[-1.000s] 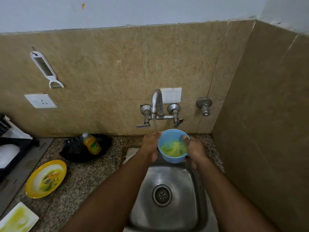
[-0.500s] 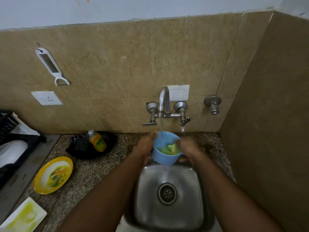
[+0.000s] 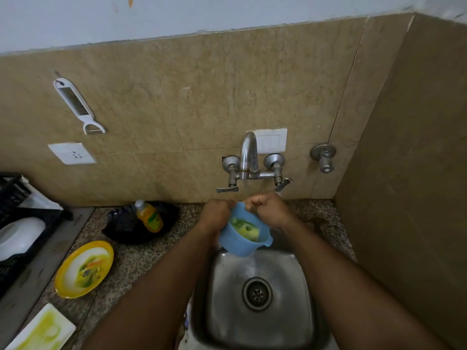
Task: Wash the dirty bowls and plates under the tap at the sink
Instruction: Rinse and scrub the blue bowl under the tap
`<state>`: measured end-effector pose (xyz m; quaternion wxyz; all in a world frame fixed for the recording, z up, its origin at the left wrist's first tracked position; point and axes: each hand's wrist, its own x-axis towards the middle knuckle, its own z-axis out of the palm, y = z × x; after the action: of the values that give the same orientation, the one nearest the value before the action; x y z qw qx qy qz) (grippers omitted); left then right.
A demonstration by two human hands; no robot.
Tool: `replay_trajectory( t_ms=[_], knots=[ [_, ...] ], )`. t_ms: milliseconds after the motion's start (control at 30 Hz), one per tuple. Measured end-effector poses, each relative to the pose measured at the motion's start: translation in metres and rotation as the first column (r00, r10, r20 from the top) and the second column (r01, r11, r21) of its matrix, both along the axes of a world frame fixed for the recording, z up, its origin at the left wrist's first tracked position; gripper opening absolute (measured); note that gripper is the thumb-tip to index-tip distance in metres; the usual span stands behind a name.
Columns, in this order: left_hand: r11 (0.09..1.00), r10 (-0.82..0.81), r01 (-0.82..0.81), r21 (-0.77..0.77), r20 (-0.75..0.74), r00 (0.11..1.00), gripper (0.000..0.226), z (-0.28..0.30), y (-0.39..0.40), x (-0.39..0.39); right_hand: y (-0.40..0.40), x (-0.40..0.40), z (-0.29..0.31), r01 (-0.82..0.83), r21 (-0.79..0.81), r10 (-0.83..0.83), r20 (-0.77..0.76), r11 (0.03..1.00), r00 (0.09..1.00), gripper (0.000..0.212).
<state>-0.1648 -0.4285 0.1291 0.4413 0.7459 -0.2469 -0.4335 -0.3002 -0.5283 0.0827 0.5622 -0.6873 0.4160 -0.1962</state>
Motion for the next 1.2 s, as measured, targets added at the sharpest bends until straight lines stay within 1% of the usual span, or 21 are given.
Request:
replay_trajectory(
  t_ms=[67, 100, 167, 233, 300, 400, 467, 533, 600, 633, 700, 767, 833, 900, 933, 967, 1033, 1067, 1100, 1133, 1200],
  knots=[
    [0.999, -0.038, 0.038, 0.004, 0.060, 0.997, 0.028, 0.002, -0.002, 0.001, 0.002, 0.003, 0.002, 0.038, -0.103, -0.040, -0.012, 0.994, 0.999, 0.014],
    [0.999, -0.038, 0.037, 0.009, 0.079, 0.996, 0.032, 0.004, -0.002, 0.001, 0.002, 0.004, 0.002, 0.066, -0.113, -0.067, 0.000, 0.991, 0.998, 0.015],
    [1.000, -0.021, 0.020, 0.013, 0.147, 0.989, 0.030, 0.006, -0.002, 0.003, 0.001, 0.004, 0.003, 0.065, -0.071, -0.063, 0.024, 0.995, 0.998, 0.015],
    [1.000, 0.004, -0.002, -0.009, 0.158, 0.987, 0.027, 0.006, -0.002, 0.006, 0.000, -0.001, 0.000, -0.009, 0.017, 0.008, 0.043, 1.000, 0.999, 0.011],
    [1.000, 0.004, 0.003, -0.030, 0.247, 0.969, 0.020, 0.003, 0.001, 0.005, 0.000, -0.010, -0.001, -0.072, 0.111, 0.065, 0.064, 0.991, 0.996, 0.022],
    [0.997, 0.062, -0.041, -0.073, 0.317, 0.946, 0.030, 0.000, 0.006, 0.003, 0.001, -0.016, 0.003, -0.025, 0.125, 0.026, -0.005, 0.992, 1.000, 0.018],
    [0.985, 0.139, -0.104, -0.139, 0.281, 0.950, 0.025, 0.000, 0.007, 0.000, 0.006, -0.013, 0.007, 0.004, 0.079, 0.003, -0.083, 0.997, 0.997, 0.017],
    [0.971, 0.186, -0.130, -0.203, 0.288, 0.939, 0.026, -0.003, 0.009, -0.003, 0.011, -0.015, 0.012, -0.034, 0.072, 0.039, -0.076, 0.997, 0.996, 0.017],
    [0.939, 0.273, -0.196, -0.284, 0.267, 0.924, 0.023, -0.004, 0.012, -0.007, 0.014, -0.023, 0.015, -0.053, 0.160, 0.052, 0.015, 0.986, 0.999, 0.026],
    [0.907, 0.338, -0.258, -0.332, 0.211, 0.917, 0.021, -0.005, 0.013, -0.007, 0.016, -0.028, 0.016, -0.052, 0.237, 0.037, 0.069, 0.970, 0.997, 0.031],
    [0.851, 0.423, -0.361, -0.381, 0.092, 0.901, 0.019, -0.004, 0.013, -0.006, 0.023, -0.034, 0.017, -0.053, 0.330, 0.017, 0.111, 0.943, 0.994, 0.029],
    [0.846, 0.400, -0.345, -0.406, 0.058, 0.915, 0.019, -0.005, 0.009, -0.008, 0.030, -0.032, 0.017, 0.010, 0.343, -0.051, 0.112, 0.939, 0.992, 0.024],
    [0.861, 0.350, -0.297, -0.413, 0.056, 0.935, 0.019, -0.008, 0.007, -0.010, 0.033, -0.030, 0.018, 0.089, 0.414, -0.164, 0.150, 0.906, 0.975, 0.030],
    [0.875, 0.288, -0.263, -0.407, 0.001, 0.958, 0.018, -0.018, 0.007, -0.009, 0.031, -0.033, 0.017, 0.075, 0.537, -0.207, 0.191, 0.840, 0.959, 0.041],
    [0.883, 0.251, -0.255, -0.394, -0.063, 0.966, 0.016, -0.024, 0.008, -0.008, 0.030, -0.036, 0.016, 0.065, 0.569, -0.202, 0.181, 0.820, 0.963, 0.044],
    [0.887, 0.204, -0.249, -0.388, -0.152, 0.967, 0.017, -0.031, 0.010, -0.007, 0.029, -0.038, 0.015, 0.078, 0.567, -0.189, 0.138, 0.820, 0.972, 0.045],
    [0.904, 0.143, -0.255, -0.344, -0.317, 0.937, 0.027, -0.045, 0.013, -0.010, 0.028, -0.037, 0.015, 0.147, 0.475, -0.171, 0.006, 0.867, 0.985, 0.043],
    [0.911, 0.154, -0.267, -0.315, -0.342, 0.927, 0.029, -0.050, 0.014, -0.014, 0.027, -0.035, 0.015, 0.181, 0.407, -0.177, -0.048, 0.895, 0.983, 0.038],
    [0.909, 0.201, -0.300, -0.289, -0.326, 0.924, 0.029, -0.061, 0.012, -0.017, 0.026, -0.032, 0.015, 0.217, 0.331, -0.199, -0.088, 0.918, 0.976, 0.033],
    [0.904, 0.278, -0.345, -0.253, -0.264, 0.924, 0.028, -0.065, 0.009, -0.024, 0.028, -0.029, 0.014, 0.248, 0.231, -0.226, -0.118, 0.941, 0.967, 0.030],
    [0.884, 0.413, -0.431, -0.178, -0.132, 0.901, 0.038, -0.071, 0.001, -0.035, 0.035, -0.027, 0.013, 0.274, -0.038, -0.276, -0.184, 0.961, 0.943, 0.030]
  ],
)
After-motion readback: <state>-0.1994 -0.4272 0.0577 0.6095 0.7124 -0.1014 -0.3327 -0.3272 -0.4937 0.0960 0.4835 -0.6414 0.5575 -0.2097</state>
